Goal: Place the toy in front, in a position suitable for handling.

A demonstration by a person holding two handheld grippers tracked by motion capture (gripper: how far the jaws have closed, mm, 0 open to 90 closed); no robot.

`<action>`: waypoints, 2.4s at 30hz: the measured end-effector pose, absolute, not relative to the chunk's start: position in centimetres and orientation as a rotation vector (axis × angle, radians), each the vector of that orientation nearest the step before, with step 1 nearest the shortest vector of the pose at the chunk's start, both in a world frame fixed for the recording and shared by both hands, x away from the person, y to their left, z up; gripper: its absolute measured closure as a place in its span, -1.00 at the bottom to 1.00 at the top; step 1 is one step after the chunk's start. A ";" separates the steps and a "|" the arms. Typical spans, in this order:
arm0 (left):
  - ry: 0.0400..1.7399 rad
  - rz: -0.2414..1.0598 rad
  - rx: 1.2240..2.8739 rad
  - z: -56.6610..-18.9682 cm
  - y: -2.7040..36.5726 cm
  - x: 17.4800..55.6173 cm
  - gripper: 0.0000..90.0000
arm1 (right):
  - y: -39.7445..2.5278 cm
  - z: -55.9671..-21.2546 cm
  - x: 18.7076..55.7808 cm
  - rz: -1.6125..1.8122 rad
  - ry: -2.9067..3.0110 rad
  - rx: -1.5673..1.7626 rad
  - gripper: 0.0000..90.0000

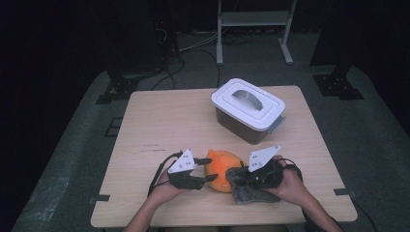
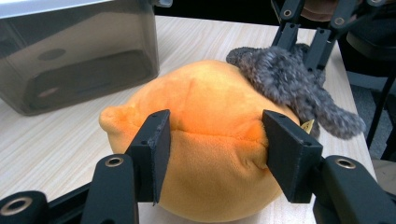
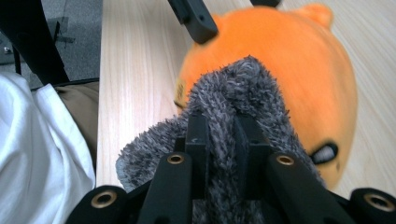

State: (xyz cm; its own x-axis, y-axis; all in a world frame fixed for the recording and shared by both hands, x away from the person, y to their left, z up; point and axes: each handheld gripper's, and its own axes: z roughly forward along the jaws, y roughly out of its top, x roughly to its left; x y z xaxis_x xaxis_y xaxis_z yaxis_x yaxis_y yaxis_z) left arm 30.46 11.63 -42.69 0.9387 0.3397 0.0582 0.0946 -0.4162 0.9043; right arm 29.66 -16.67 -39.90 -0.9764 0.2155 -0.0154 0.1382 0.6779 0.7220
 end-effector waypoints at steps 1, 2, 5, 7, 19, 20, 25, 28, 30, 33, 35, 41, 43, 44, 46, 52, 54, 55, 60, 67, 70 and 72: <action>0.309 0.275 1.992 -42.7 11.6 30.5 -0.03 | -16.9 -39.9 29.7 1.191 2.786 0.305 0.71; 0.303 0.276 1.992 -42.8 11.6 30.5 -0.04 | -17.0 -39.8 29.7 1.206 2.780 0.315 0.71; 0.275 0.282 2.002 -42.8 11.5 30.3 -0.05 | -17.5 -39.0 30.2 1.262 2.718 0.344 0.71; 0.257 0.281 2.008 -42.8 11.4 30.2 -0.06 | -17.6 -38.7 30.7 1.274 2.685 0.382 0.70; 0.301 0.197 2.001 -42.6 11.8 30.5 -0.20 | -17.1 -40.1 31.0 1.256 2.738 0.428 0.70; 0.303 0.185 2.001 -42.6 11.9 30.6 -0.21 | -17.0 -40.1 30.8 1.248 2.744 0.411 0.70; 0.325 0.187 2.007 -42.6 11.8 30.5 -0.18 | -16.5 -40.2 29.9 1.203 2.782 0.334 0.71; 0.307 0.250 2.045 -42.7 11.4 30.2 -0.17 | -16.2 -39.6 29.5 1.205 2.746 0.293 0.72; 0.277 0.261 2.040 -42.8 11.3 30.0 -0.14 | -16.2 -38.9 29.4 1.242 2.711 0.283 0.72; 0.226 0.280 2.043 -42.8 11.0 29.6 -0.11 | -15.8 -38.1 29.6 1.268 2.670 0.284 0.72; 0.207 0.287 2.051 -42.7 10.9 29.4 -0.12 | -15.7 -38.0 29.9 1.273 2.661 0.294 0.71; 0.209 0.281 2.052 -43.0 11.3 29.5 -0.12 | -16.6 -38.9 30.3 1.255 2.698 0.344 0.71; 0.222 0.266 2.049 -42.9 11.5 29.6 -0.16 | -17.1 -39.4 30.5 1.247 2.719 0.370 0.71; 0.240 0.243 2.034 -42.9 11.6 29.8 -0.23 | -17.3 -39.6 30.5 1.249 2.727 0.384 0.71; 0.287 0.229 2.022 -42.8 11.5 30.1 -0.34 | -17.6 -39.9 30.5 1.251 2.741 0.395 0.71; 0.285 0.253 2.035 -42.9 11.0 30.1 -0.28 | -17.1 -39.9 30.1 1.236 2.794 0.333 0.70; 0.267 0.283 2.049 -42.8 11.0 29.9 -0.22 | -17.1 -39.5 30.1 1.240 2.779 0.325 0.70; 0.255 0.293 2.051 -42.8 10.9 29.8 -0.18 | -17.1 -39.1 30.1 1.260 2.757 0.327 0.71; 0.152 0.339 2.059 -42.7 10.3 28.8 -0.15 | -16.7 -37.7 30.1 1.312 2.682 0.319 0.69; 0.150 0.341 2.073 -42.9 10.9 28.8 -0.15 | -16.8 -38.5 30.3 1.271 2.713 0.335 0.70; 0.168 0.319 2.062 -43.1 11.2 28.9 -0.16 | -17.9 -39.3 30.8 1.278 2.729 0.400 0.70; 0.177 0.304 2.054 -43.1 11.3 29.1 -0.18 | -18.2 -39.6 30.9 1.288 2.738 0.426 0.70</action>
State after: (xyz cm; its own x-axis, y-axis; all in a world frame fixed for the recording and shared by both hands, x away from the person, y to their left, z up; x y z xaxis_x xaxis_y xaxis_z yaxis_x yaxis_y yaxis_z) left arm 29.08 11.27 -43.07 0.9575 0.2521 0.1404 -0.0023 -0.4800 0.8773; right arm 30.91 -18.22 -39.58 -0.9575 0.2854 0.0406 0.2132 0.6063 0.7661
